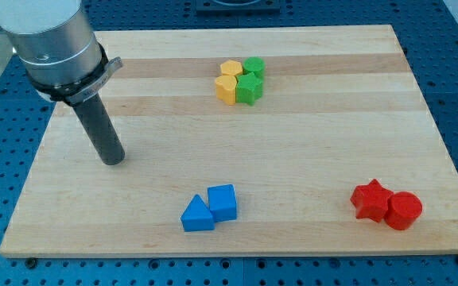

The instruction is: Move your arm towards center right

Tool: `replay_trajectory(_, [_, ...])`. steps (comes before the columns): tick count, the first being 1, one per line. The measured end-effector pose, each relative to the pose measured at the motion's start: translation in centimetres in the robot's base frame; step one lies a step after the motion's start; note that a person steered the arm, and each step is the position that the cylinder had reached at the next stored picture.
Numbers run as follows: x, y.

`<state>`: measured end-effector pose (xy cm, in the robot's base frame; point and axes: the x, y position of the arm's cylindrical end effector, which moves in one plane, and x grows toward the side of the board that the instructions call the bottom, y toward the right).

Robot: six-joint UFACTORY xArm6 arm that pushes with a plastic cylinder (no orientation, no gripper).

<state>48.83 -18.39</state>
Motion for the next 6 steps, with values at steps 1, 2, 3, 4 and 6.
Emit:
replay_trajectory(1, [0.0,0.4])
replay_trajectory(2, [-0.2,3.6])
replay_trajectory(3, [-0.4,6.8])
replay_trajectory(4, [-0.4,12.2])
replay_trajectory(6, [-1.7,27.2])
